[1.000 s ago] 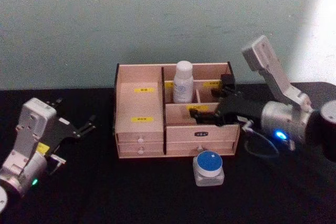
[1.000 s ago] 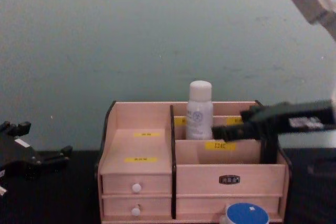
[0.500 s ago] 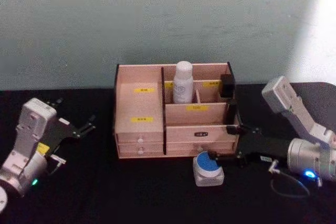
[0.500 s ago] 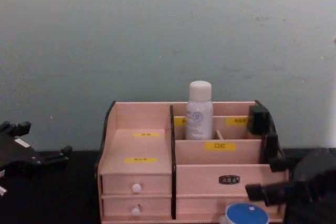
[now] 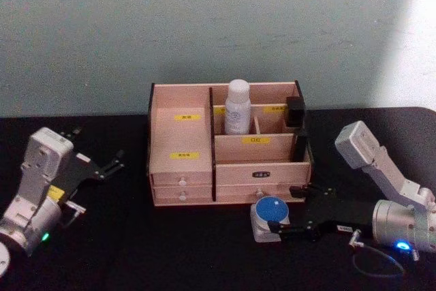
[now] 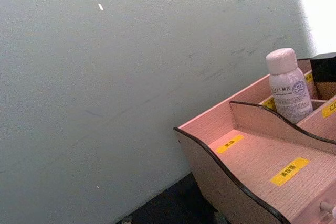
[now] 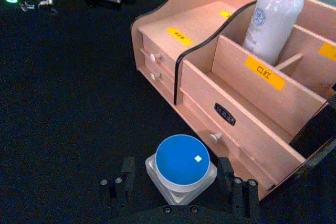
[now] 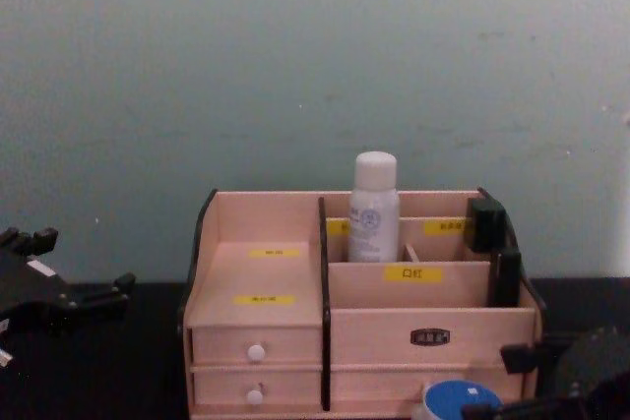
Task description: Pick up the facial cleanser and watermelon frost from the table and place them into the tiered storage box.
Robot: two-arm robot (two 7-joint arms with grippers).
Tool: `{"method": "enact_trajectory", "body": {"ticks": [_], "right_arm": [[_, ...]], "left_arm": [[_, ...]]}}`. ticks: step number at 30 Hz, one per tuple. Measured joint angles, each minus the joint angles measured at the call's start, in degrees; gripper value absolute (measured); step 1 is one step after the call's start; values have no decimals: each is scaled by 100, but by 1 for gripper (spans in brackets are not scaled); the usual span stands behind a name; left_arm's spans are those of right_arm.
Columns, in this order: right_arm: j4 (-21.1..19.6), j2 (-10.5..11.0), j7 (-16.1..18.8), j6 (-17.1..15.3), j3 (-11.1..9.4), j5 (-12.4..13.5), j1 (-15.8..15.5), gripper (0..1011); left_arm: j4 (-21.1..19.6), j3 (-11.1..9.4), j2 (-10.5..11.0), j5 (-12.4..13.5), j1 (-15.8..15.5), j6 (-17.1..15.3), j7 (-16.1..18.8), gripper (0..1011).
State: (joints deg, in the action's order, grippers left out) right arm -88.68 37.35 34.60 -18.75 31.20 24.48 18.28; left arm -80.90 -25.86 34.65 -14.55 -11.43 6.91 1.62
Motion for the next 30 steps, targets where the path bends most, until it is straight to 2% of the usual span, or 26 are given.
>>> {"method": "enact_trajectory", "body": {"ticks": [16, 30], "right_arm": [[397, -210, -35, -104, 222, -101, 228, 1000], [651, -382, -9, -133, 333, -135, 405, 1000]], "left_arm": [[0, 0, 0, 0, 0, 0, 0, 1001], [0, 0, 0, 0, 0, 0, 0, 1001]]}}
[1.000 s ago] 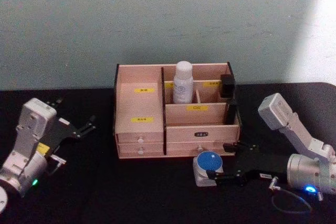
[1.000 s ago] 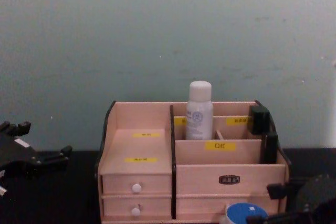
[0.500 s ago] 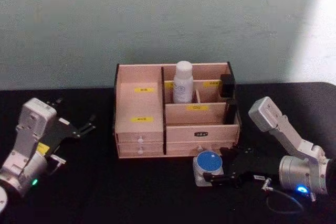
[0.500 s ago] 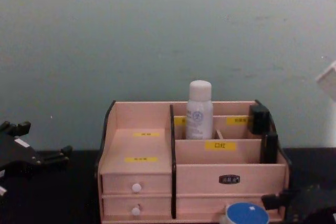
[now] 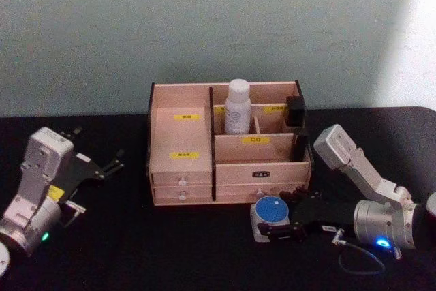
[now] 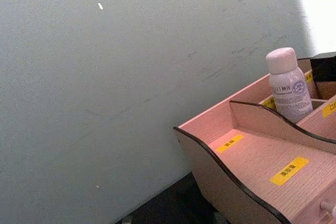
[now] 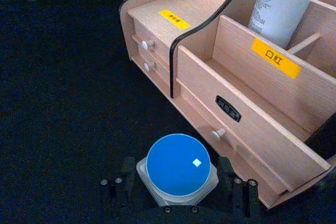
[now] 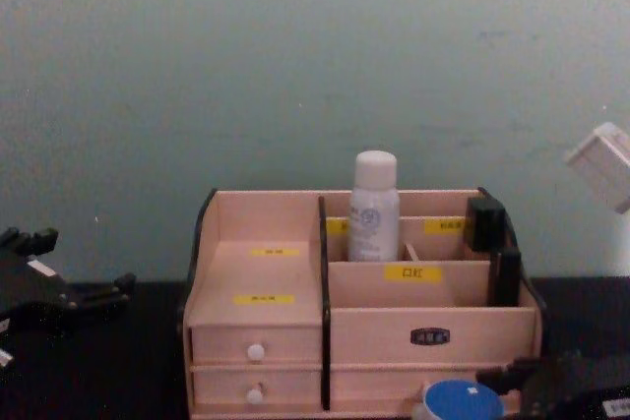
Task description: Pick up the facial cleanser and watermelon frost from the table and place them into the tiered storage box.
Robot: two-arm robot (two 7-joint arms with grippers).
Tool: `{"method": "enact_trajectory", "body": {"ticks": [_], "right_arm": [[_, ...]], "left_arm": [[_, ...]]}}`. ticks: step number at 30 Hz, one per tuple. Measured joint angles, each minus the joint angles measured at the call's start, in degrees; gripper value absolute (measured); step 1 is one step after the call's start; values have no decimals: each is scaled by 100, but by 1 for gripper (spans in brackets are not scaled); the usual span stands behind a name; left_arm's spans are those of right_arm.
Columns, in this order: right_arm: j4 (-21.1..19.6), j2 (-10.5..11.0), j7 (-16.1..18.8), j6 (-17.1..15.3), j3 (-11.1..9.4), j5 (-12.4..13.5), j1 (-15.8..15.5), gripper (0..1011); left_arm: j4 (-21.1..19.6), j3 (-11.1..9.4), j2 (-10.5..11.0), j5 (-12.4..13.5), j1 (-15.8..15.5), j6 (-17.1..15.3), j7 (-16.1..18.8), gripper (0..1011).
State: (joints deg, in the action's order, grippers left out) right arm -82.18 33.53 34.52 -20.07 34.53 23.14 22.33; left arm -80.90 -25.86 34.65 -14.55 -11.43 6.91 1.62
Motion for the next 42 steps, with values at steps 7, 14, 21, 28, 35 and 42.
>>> {"method": "enact_trajectory", "body": {"ticks": [7, 14, 21, 28, 35, 42], "right_arm": [[81, -66, 4, -11, 37, -20, 66, 1000], [133, -120, -52, -18, 52, -66, 96, 1000], [138, -127, -76, -14, 53, -89, 99, 1000], [137, -124, -71, -10, 53, -83, 98, 991], [134, -120, -66, -10, 50, -78, 96, 836], [130, -117, -64, -10, 48, -75, 93, 722]], "left_arm": [[0, 0, 0, 0, 0, 0, 0, 1001], [0, 0, 0, 0, 0, 0, 0, 1001], [0, 0, 0, 0, 0, 0, 0, 1001], [0, 0, 0, 0, 0, 0, 0, 1001], [0, 0, 0, 0, 0, 0, 0, 1001], [0, 0, 0, 0, 0, 0, 0, 1001]]}}
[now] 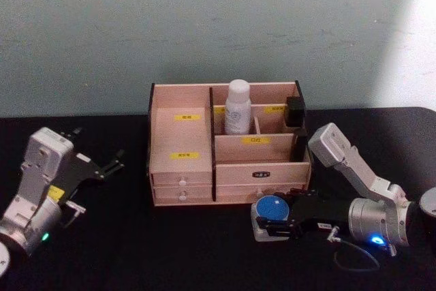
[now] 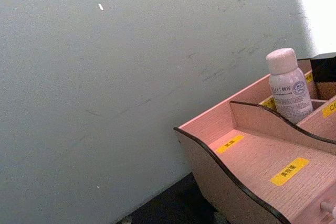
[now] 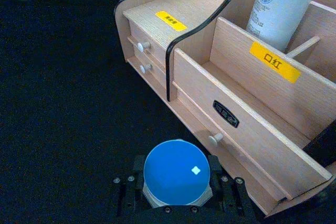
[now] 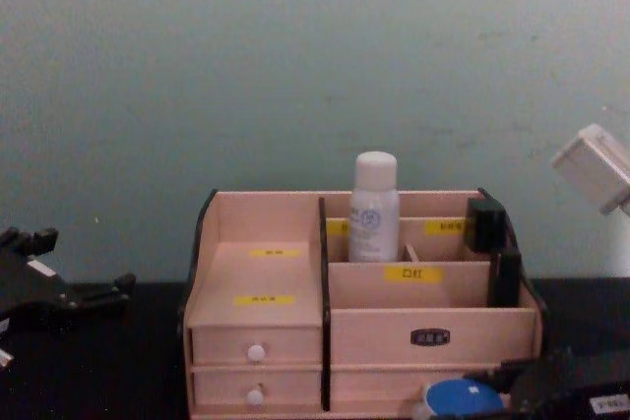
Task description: Pick up the facial cleanser and watermelon frost from the table and place them into the tiered storage box.
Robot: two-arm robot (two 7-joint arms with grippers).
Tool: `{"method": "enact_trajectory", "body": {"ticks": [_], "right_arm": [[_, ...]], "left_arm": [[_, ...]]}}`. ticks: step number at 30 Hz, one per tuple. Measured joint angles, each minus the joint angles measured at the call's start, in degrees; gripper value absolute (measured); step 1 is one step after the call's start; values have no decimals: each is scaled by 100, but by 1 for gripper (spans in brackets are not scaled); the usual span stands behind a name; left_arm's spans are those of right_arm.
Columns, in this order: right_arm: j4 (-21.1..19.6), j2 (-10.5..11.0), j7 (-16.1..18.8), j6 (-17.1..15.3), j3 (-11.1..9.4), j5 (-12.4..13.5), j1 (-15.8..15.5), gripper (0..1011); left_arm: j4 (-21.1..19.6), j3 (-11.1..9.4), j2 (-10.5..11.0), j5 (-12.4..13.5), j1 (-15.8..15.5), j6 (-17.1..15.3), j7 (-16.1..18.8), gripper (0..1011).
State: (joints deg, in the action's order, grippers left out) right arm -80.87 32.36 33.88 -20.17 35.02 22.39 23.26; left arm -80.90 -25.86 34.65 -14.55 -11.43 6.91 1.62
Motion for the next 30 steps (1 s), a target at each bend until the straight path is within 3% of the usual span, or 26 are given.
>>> {"method": "enact_trajectory", "body": {"ticks": [11, 30], "right_arm": [[-3, 2, 6, 0, -1, 9, -1, 722], [-613, 429, 235, 80, -231, 404, -139, 721]], "left_arm": [[0, 0, 0, 0, 0, 0, 0, 1001], [0, 0, 0, 0, 0, 0, 0, 1001]]}}
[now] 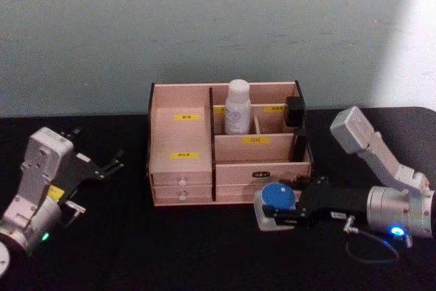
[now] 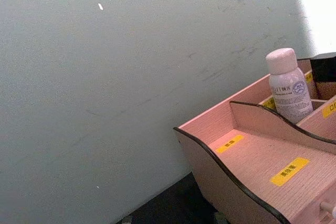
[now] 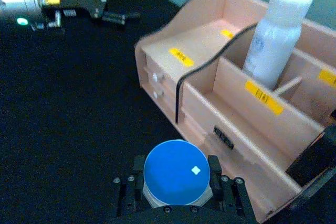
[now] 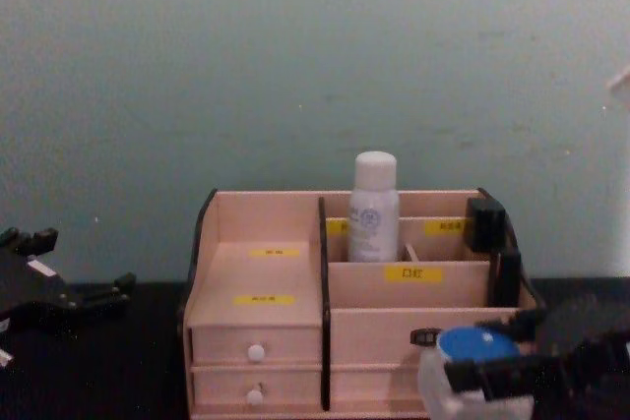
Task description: Pick up the facial cleanser and watermelon frost from the table and place them into the tiered storage box.
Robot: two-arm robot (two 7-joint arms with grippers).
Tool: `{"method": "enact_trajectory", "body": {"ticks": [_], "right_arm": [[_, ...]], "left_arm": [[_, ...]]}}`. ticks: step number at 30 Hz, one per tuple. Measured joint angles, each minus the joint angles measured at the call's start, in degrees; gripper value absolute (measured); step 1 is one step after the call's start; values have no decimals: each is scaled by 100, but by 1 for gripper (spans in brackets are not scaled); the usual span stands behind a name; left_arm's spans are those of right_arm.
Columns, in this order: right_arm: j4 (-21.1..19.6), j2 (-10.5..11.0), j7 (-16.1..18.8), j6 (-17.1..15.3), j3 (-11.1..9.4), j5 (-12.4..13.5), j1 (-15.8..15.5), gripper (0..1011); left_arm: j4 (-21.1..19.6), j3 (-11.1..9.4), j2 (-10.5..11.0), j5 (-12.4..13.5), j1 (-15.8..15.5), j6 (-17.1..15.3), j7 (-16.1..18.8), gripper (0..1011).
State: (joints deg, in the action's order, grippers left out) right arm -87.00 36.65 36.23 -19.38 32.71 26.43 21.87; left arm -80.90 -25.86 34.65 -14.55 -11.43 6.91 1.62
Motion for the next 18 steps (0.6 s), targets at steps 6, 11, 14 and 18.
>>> {"method": "enact_trajectory", "body": {"ticks": [6, 11, 14, 18], "right_arm": [[-70, -29, -49, 47, -28, 49, 188, 721], [-11, -166, -113, 50, 11, 36, 404, 721], [32, -238, -128, 51, 40, 23, 514, 721], [132, -388, -131, 63, 112, -7, 730, 721]], "left_arm": [[0, 0, 0, 0, 0, 0, 0, 1001], [0, 0, 0, 0, 0, 0, 0, 1001], [0, 0, 0, 0, 0, 0, 0, 1001], [0, 0, 0, 0, 0, 0, 0, 1001]]}}
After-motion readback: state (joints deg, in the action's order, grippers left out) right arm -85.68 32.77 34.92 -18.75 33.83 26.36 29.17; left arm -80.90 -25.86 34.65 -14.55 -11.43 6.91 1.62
